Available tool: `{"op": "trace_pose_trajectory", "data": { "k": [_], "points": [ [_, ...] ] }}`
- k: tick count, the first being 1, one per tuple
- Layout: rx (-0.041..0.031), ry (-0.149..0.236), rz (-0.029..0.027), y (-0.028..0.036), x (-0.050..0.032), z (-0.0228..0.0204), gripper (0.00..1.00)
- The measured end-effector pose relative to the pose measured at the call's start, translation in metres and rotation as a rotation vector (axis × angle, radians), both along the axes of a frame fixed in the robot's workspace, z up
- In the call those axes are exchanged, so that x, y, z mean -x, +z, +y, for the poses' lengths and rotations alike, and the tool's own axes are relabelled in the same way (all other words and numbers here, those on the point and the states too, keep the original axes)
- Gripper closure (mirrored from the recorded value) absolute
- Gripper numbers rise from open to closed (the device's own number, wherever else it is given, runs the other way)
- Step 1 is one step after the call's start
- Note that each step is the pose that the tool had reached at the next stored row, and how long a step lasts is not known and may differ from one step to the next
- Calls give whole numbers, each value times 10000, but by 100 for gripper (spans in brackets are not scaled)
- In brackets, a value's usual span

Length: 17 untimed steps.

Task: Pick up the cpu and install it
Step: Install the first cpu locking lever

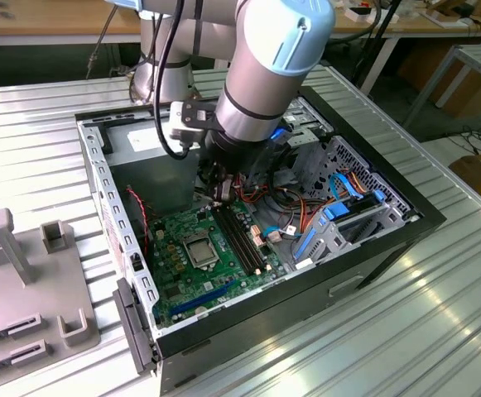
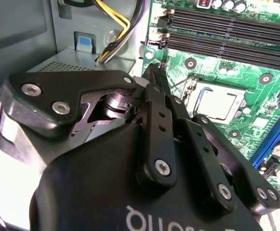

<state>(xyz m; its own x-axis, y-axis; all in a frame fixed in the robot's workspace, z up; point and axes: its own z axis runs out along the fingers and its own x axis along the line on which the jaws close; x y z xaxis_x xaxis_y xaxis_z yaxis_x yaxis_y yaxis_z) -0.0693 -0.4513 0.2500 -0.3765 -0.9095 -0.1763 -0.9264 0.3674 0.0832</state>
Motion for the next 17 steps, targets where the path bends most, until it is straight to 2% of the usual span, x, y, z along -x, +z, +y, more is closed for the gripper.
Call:
{"op": "trace_pose_trajectory", "data": {
  "k": [5,6,7,8,9,12,13,17],
  "points": [
    [-4,475,0,-23,17,4,89],
    [35,571,1,-23,29,12,89],
    [158,637,6,-25,40,18,89],
    [250,677,9,-26,48,21,89],
    [441,730,19,-26,59,25,89],
    [806,801,37,-30,65,39,89],
    [873,816,40,-30,65,42,89],
    [1018,857,44,-32,65,65,89]
  ]
}}
